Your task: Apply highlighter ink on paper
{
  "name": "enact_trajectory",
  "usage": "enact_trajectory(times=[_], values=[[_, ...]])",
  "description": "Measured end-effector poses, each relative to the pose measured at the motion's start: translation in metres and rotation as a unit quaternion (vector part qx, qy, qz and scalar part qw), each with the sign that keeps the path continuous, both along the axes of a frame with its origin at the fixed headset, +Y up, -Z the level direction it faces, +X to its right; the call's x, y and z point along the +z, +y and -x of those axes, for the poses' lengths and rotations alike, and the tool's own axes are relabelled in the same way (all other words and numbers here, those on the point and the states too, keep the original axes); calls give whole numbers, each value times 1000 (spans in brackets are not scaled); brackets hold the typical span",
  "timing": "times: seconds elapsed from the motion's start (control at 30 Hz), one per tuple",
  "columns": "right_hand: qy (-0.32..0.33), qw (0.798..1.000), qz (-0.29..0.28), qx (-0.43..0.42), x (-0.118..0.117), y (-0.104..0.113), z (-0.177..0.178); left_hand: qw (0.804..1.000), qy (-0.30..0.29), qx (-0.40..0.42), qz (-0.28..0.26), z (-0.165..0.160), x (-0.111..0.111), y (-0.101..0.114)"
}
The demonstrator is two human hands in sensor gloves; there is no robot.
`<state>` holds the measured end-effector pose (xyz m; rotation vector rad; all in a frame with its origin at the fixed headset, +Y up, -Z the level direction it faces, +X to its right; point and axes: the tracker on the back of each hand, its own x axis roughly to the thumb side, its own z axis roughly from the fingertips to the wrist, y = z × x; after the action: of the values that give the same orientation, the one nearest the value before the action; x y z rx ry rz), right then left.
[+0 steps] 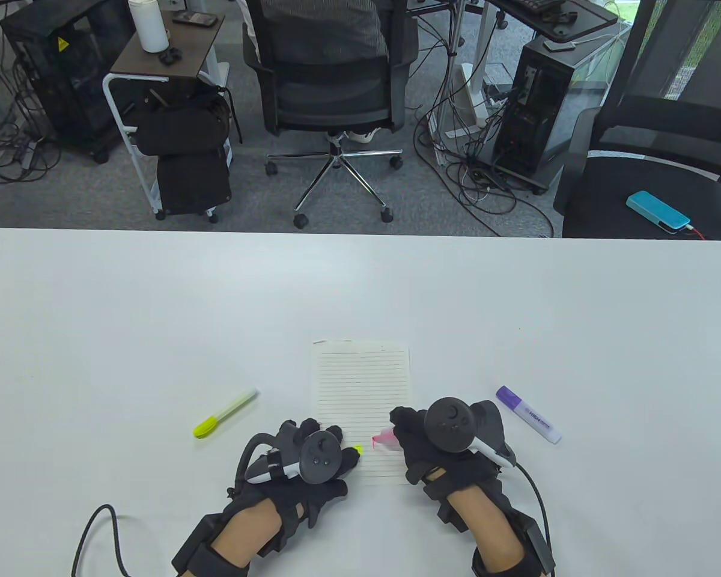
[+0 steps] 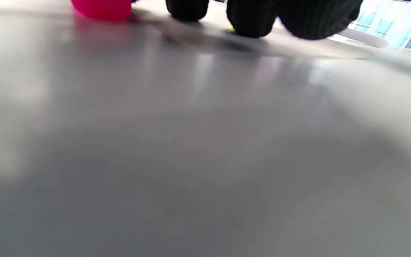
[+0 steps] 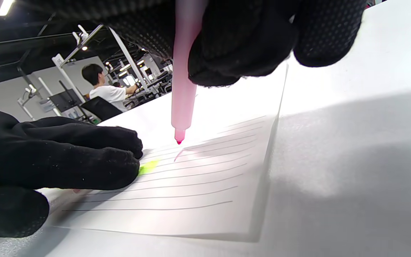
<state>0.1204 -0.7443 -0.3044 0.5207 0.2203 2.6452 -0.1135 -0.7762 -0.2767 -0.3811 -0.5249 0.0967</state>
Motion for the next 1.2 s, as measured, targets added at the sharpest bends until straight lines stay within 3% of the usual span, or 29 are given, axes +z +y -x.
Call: enact_trajectory(times=[0.77, 1.07, 1.2], values=[[-45, 998, 19, 26, -1, 2, -9, 1000, 2, -1, 6, 0, 0, -1], [-46, 997, 57, 26, 1, 7, -11, 1000, 3, -2, 12, 0, 0, 0], [-43, 998, 41, 18, 1, 6, -10, 1000, 4, -3, 14, 0, 1, 0]])
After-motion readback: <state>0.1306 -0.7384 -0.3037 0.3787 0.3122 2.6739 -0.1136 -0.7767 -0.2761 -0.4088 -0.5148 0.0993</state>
